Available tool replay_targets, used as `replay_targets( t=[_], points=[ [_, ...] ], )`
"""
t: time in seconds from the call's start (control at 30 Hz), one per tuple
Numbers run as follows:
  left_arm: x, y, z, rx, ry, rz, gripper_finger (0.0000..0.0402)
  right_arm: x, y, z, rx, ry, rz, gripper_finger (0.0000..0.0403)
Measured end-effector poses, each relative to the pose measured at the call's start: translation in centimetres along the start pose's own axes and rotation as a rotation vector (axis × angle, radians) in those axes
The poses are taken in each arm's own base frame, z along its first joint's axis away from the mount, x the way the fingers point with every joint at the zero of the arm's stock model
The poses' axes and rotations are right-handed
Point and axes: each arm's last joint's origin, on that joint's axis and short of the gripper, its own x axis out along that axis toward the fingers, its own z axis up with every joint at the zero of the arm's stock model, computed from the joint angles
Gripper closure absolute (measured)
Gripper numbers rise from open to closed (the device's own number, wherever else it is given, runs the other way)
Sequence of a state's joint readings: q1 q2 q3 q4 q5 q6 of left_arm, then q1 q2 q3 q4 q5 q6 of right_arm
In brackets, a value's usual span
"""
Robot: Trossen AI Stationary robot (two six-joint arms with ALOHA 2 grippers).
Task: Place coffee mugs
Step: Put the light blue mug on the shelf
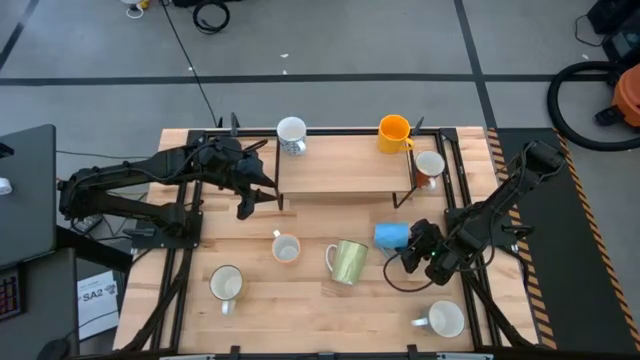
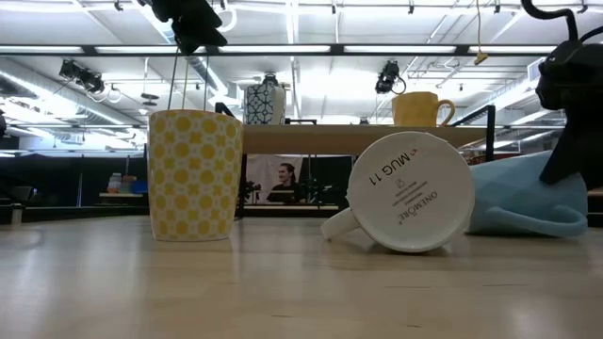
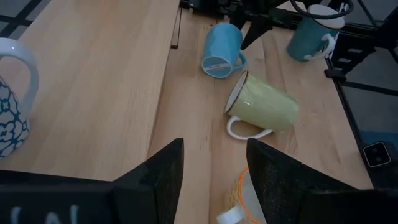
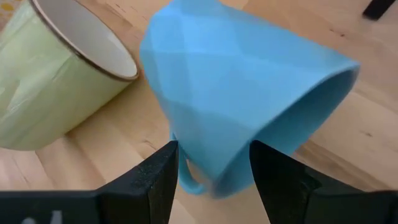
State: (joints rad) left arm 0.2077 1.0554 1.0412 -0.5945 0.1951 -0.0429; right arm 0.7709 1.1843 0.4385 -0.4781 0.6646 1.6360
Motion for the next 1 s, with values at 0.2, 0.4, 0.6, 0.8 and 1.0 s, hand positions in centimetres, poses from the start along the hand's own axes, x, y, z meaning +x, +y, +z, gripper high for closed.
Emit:
replay_targets(
  t=[0.2, 0.4, 0.6, 0.8, 1.0],
  points=[
    [0.0, 0.0, 0.0, -0.004, 0.000, 0.001, 0.0221, 0.3, 0.3, 0.5, -0.030, -0.012, 0.009, 0.0222],
    [0.0, 0.0, 0.0, -0.006, 0.000, 0.001, 0.0221, 0.5, 0.6, 0.7, -0.044, -0.015, 0.029, 0.0278],
    [0.0, 0.0, 0.0, -0.006, 0.000, 0.001, 0.0221, 0.5, 0.7, 0.7, -0.028, 0.009, 0.034, 0.0343],
    [0.0, 0.0, 0.0, -0.001, 0.000, 0.001, 0.0221, 0.5, 0.8, 0.7, -0.027, 0.009, 0.042, 0.0363],
    [0.0, 0.0, 0.0, 0.001, 0.000, 0.001, 0.0221, 0.4, 1.1, 0.7, -0.019, 0.035, 0.055, 0.0358]
  ],
)
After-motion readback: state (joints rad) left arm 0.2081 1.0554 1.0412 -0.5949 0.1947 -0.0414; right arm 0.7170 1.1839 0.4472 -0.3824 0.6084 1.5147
